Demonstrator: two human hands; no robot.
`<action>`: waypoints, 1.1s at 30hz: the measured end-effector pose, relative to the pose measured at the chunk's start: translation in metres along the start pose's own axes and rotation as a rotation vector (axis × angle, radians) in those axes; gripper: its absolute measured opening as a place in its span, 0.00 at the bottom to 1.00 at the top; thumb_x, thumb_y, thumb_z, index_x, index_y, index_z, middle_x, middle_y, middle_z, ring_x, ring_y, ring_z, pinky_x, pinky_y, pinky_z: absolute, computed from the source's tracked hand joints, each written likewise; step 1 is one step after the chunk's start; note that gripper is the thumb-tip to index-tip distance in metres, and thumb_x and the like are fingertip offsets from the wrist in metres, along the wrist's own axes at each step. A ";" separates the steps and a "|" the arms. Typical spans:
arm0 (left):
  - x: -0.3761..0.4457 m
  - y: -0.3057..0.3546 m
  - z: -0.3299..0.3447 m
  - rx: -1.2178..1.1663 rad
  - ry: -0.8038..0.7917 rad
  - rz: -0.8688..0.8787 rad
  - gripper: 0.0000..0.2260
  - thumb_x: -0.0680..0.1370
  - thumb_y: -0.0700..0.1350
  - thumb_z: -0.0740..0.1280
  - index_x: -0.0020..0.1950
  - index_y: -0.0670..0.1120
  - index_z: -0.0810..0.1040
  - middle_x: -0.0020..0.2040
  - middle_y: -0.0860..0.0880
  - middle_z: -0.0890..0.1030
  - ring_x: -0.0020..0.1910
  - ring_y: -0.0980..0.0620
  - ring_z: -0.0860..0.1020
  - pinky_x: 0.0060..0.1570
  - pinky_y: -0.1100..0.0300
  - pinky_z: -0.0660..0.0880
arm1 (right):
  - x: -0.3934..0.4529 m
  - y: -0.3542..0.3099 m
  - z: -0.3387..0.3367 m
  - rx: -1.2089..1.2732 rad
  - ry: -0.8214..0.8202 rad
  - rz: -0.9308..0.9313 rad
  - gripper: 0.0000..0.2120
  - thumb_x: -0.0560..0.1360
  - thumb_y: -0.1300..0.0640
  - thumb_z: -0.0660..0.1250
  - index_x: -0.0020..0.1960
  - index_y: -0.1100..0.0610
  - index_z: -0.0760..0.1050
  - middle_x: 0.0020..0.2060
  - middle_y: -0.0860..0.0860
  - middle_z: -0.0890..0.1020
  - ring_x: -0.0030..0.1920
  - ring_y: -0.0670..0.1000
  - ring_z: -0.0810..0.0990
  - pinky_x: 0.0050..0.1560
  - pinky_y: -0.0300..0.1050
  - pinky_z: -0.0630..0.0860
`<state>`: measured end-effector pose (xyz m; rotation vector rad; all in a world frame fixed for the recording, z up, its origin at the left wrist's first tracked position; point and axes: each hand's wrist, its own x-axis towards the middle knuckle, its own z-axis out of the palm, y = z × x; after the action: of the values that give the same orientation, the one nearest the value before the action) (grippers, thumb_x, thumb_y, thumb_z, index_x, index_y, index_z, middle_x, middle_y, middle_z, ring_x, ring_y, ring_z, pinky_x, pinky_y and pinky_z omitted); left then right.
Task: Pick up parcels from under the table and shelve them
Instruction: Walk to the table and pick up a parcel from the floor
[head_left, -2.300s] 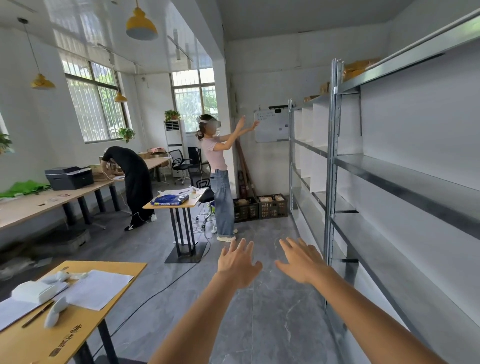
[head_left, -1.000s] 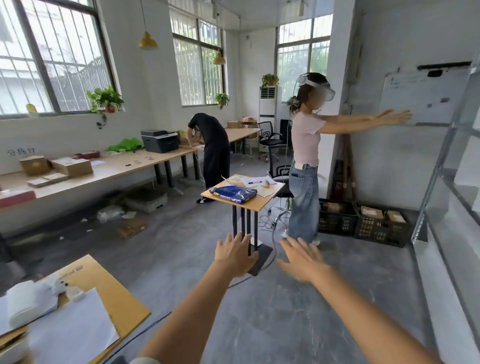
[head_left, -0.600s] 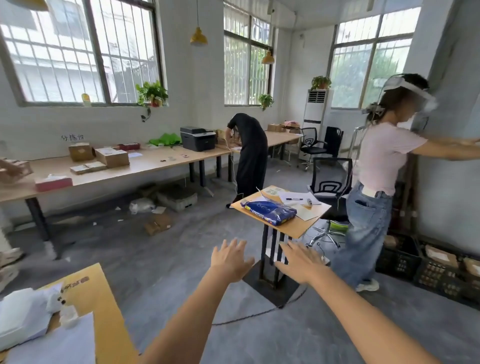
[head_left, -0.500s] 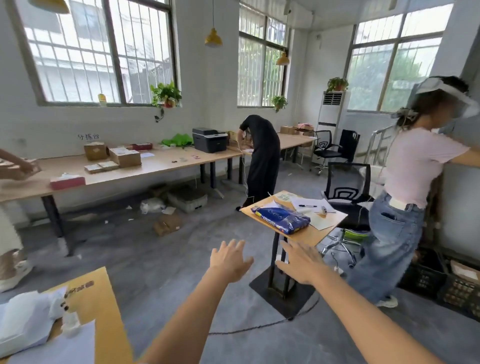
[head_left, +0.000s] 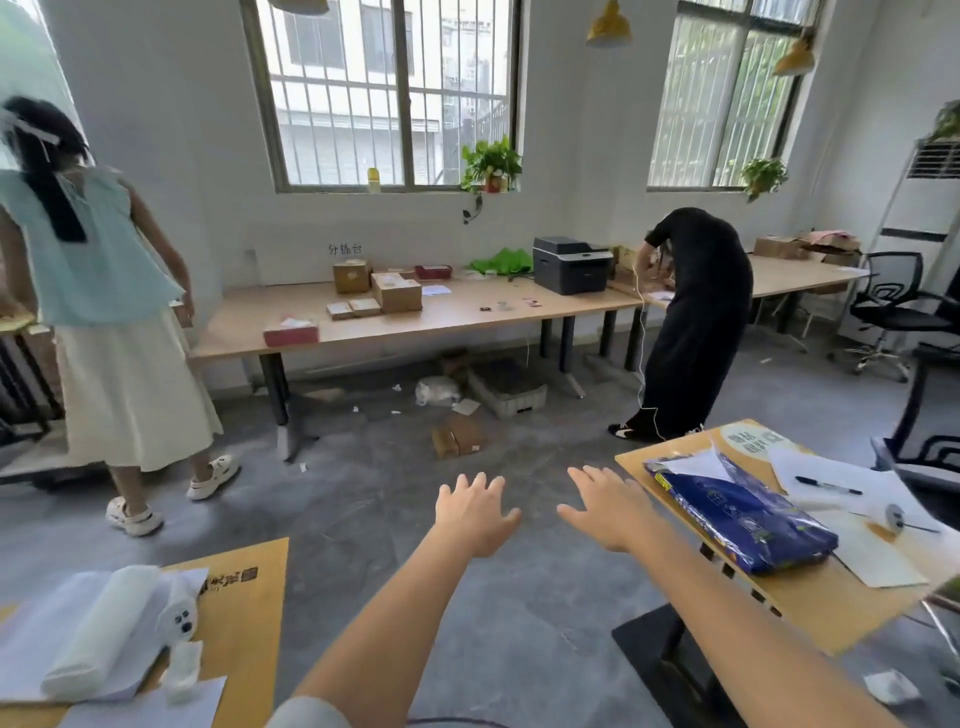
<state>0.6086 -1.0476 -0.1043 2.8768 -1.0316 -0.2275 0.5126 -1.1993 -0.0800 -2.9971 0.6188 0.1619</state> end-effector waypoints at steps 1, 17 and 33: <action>0.017 -0.001 -0.003 0.005 0.001 -0.020 0.27 0.79 0.59 0.53 0.74 0.48 0.61 0.72 0.46 0.67 0.71 0.43 0.64 0.66 0.48 0.62 | 0.020 0.004 -0.003 -0.004 -0.006 -0.019 0.32 0.78 0.41 0.52 0.77 0.55 0.52 0.76 0.52 0.59 0.75 0.55 0.57 0.72 0.54 0.57; 0.355 -0.049 -0.022 -0.019 0.001 -0.160 0.27 0.78 0.59 0.53 0.74 0.48 0.62 0.71 0.46 0.69 0.70 0.43 0.66 0.65 0.48 0.63 | 0.384 0.048 -0.023 -0.090 -0.069 -0.186 0.32 0.78 0.41 0.52 0.77 0.55 0.51 0.76 0.53 0.59 0.75 0.56 0.57 0.73 0.55 0.57; 0.709 -0.128 -0.059 -0.083 -0.038 -0.216 0.27 0.79 0.57 0.52 0.77 0.47 0.57 0.75 0.45 0.64 0.73 0.41 0.63 0.69 0.47 0.62 | 0.750 0.063 -0.052 -0.078 -0.121 -0.235 0.31 0.78 0.42 0.52 0.76 0.55 0.52 0.75 0.53 0.61 0.74 0.56 0.60 0.73 0.58 0.56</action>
<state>1.2387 -1.3992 -0.1418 2.9163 -0.6971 -0.3315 1.1765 -1.5540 -0.1211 -3.0739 0.2513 0.3565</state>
